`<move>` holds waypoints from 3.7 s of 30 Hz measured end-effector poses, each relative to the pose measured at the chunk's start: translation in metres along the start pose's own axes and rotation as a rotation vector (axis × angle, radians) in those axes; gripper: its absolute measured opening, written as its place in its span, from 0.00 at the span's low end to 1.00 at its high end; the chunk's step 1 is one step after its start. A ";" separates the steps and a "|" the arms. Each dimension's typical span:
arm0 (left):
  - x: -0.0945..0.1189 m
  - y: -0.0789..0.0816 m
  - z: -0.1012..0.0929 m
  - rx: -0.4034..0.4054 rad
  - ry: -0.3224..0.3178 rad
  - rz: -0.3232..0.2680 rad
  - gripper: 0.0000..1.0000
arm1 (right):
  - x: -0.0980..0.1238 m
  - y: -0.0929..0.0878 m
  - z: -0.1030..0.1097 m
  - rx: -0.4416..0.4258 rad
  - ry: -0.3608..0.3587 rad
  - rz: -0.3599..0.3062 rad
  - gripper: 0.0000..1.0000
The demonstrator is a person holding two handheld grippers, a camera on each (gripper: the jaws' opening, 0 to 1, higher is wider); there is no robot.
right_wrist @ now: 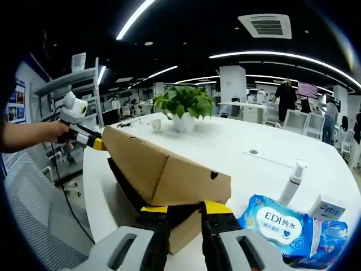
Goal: Operate the shoe box by opening the lid, removing the specified soft item, and placing it in the target area until the item is outside and the box remains undamaged.
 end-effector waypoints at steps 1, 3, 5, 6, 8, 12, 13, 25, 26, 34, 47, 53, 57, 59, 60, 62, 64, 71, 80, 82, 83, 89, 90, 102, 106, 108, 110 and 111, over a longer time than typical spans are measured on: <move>0.000 0.000 0.000 -0.011 -0.002 0.000 0.35 | 0.000 -0.001 0.002 0.007 0.009 0.005 0.22; -0.001 -0.002 -0.003 -0.036 -0.016 0.009 0.36 | -0.001 -0.002 0.005 0.009 0.027 0.011 0.26; -0.002 -0.006 -0.005 -0.066 -0.021 0.021 0.36 | -0.001 -0.005 0.006 0.021 0.034 0.023 0.27; -0.002 -0.009 -0.005 -0.076 -0.019 0.030 0.36 | -0.001 -0.007 0.007 0.029 0.036 0.031 0.27; -0.003 -0.011 -0.006 -0.083 -0.017 0.033 0.36 | 0.000 -0.008 0.008 0.026 0.042 0.035 0.28; -0.004 -0.017 -0.008 -0.078 -0.032 0.046 0.37 | 0.000 -0.015 0.013 0.034 0.066 0.062 0.30; -0.004 -0.019 -0.008 -0.081 -0.030 0.053 0.37 | -0.001 -0.017 0.014 0.041 0.066 0.069 0.31; -0.011 -0.033 -0.012 -0.096 -0.040 0.095 0.37 | -0.003 -0.029 0.021 0.083 0.101 0.117 0.35; -0.011 -0.034 -0.014 -0.100 -0.047 0.101 0.37 | -0.003 -0.030 0.022 0.087 0.104 0.121 0.36; -0.020 -0.045 -0.014 -0.125 -0.044 0.143 0.42 | -0.009 -0.042 0.029 0.110 0.123 0.161 0.39; -0.014 -0.046 -0.006 -0.087 -0.046 0.131 0.39 | -0.004 -0.037 0.025 0.084 0.113 0.159 0.39; -0.013 -0.035 -0.006 -0.091 -0.059 0.106 0.38 | -0.008 -0.028 0.024 0.081 0.109 0.143 0.41; -0.015 -0.037 -0.011 -0.105 -0.085 0.110 0.35 | -0.010 -0.030 0.025 0.076 0.110 0.146 0.40; -0.017 -0.039 -0.013 -0.096 -0.087 0.106 0.38 | -0.011 -0.031 0.025 0.078 0.107 0.148 0.40; -0.018 -0.039 -0.014 -0.096 -0.086 0.106 0.38 | -0.011 -0.031 0.025 0.078 0.108 0.149 0.40; -0.020 -0.041 -0.013 -0.093 -0.081 0.107 0.38 | -0.012 -0.032 0.025 0.083 0.108 0.154 0.40; -0.021 -0.042 -0.013 -0.094 -0.076 0.109 0.38 | -0.013 -0.034 0.025 0.085 0.107 0.159 0.40; -0.026 -0.047 -0.012 -0.094 -0.066 0.134 0.37 | -0.017 -0.040 0.027 0.111 0.102 0.174 0.40; -0.032 -0.043 -0.011 -0.091 -0.061 0.137 0.38 | -0.022 -0.040 0.021 0.120 0.094 0.177 0.39; -0.034 -0.041 -0.011 -0.092 -0.060 0.139 0.38 | -0.024 -0.039 0.017 0.120 0.094 0.178 0.40; -0.036 -0.040 -0.011 -0.090 -0.060 0.140 0.38 | -0.025 -0.039 0.015 0.120 0.095 0.178 0.40; -0.045 -0.032 -0.009 -0.087 -0.058 0.141 0.38 | -0.034 -0.036 0.002 0.123 0.096 0.184 0.40; -0.047 -0.030 -0.009 -0.084 -0.059 0.141 0.38 | -0.035 -0.035 0.001 0.124 0.095 0.186 0.40; -0.068 -0.016 -0.008 -0.059 -0.065 0.127 0.38 | -0.054 -0.030 -0.025 0.136 0.084 0.206 0.41; -0.077 -0.009 -0.006 -0.064 -0.072 0.128 0.38 | -0.058 -0.031 -0.032 0.116 0.078 0.213 0.41; -0.080 -0.006 -0.006 -0.067 -0.075 0.128 0.38 | -0.060 -0.030 -0.035 0.114 0.071 0.211 0.41; -0.084 -0.002 -0.005 -0.069 -0.078 0.131 0.38 | -0.062 -0.029 -0.037 0.113 0.065 0.213 0.41; -0.085 -0.001 -0.005 -0.070 -0.079 0.132 0.38 | -0.063 -0.028 -0.039 0.114 0.064 0.213 0.41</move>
Point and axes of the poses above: the point that each gripper's makers call its tool centre point, and the gripper's own axes: x roughly backward along the fingers, z roughly to its left, y roughly out of its top, the point moved 1 cm from there along x, roughly backward along the fingers, and after that the axes turned 7 degrees about x, right-handed, at the moved point
